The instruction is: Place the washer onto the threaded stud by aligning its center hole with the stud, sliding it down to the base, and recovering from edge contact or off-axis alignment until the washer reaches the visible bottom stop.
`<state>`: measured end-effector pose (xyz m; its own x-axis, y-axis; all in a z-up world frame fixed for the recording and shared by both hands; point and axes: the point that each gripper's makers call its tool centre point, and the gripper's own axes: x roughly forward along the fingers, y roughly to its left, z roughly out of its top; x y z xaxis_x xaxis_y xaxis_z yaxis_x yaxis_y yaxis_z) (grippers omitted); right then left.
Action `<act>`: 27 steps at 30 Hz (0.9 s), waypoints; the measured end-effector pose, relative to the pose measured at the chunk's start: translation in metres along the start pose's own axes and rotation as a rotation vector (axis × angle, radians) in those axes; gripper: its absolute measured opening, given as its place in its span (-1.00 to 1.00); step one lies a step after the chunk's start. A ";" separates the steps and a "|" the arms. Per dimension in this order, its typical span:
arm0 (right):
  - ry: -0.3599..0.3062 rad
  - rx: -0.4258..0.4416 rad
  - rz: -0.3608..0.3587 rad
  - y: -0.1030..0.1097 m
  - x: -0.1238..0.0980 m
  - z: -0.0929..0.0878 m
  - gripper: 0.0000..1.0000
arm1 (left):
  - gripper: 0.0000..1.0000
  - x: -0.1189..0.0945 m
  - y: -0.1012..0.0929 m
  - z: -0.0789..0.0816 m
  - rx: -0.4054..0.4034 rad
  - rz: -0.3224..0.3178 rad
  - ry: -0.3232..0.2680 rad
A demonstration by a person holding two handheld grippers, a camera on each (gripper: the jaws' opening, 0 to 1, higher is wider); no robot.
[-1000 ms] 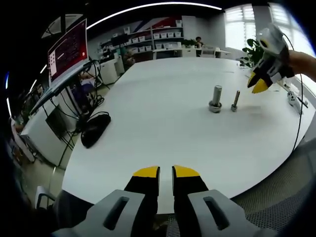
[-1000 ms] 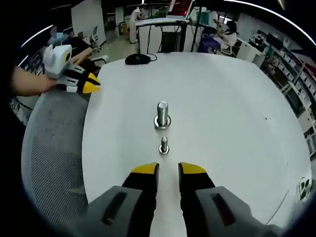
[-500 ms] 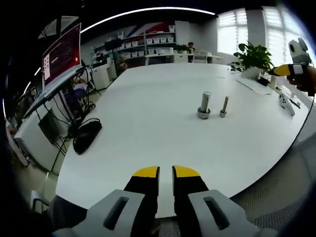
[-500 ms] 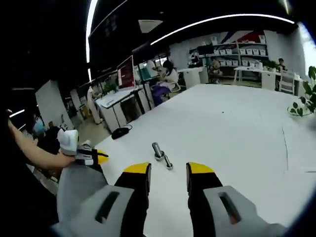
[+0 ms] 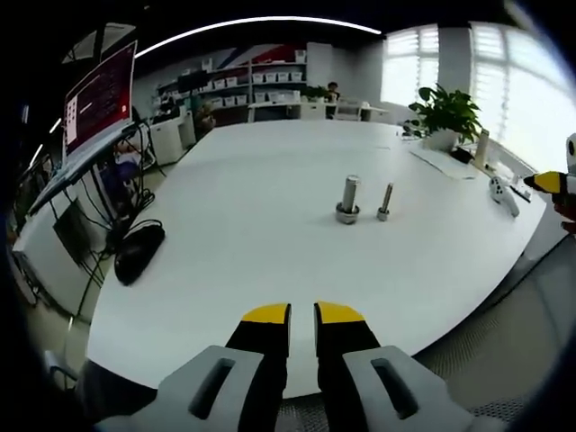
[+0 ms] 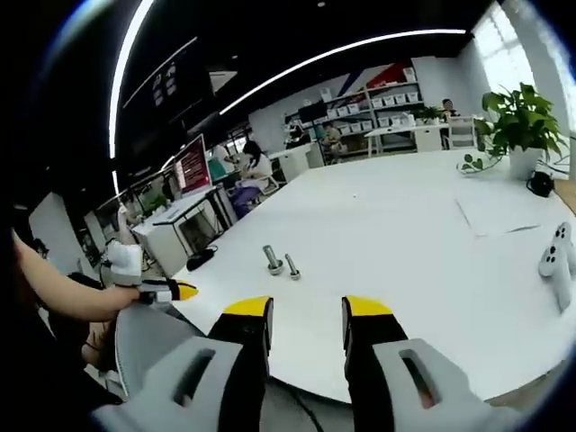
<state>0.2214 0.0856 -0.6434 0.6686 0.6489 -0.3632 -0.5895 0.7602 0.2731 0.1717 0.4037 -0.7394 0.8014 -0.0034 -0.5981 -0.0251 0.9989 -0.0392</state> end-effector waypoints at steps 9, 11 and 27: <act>0.090 -0.309 -0.230 -0.022 0.012 -0.007 -0.40 | -0.85 -0.001 -0.004 0.006 0.002 -0.025 -0.037; 0.074 -0.403 -0.291 -0.031 0.015 -0.004 -0.55 | -0.85 0.000 -0.006 0.007 0.018 -0.031 -0.039; 0.246 -0.262 -0.521 -0.102 0.003 -0.062 -0.47 | -0.87 0.001 -0.006 0.008 0.002 -0.025 -0.050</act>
<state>0.2555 0.0080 -0.7278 0.7924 0.1457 -0.5924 -0.3271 0.9211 -0.2110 0.1776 0.3980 -0.7333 0.8307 -0.0262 -0.5561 -0.0036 0.9986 -0.0523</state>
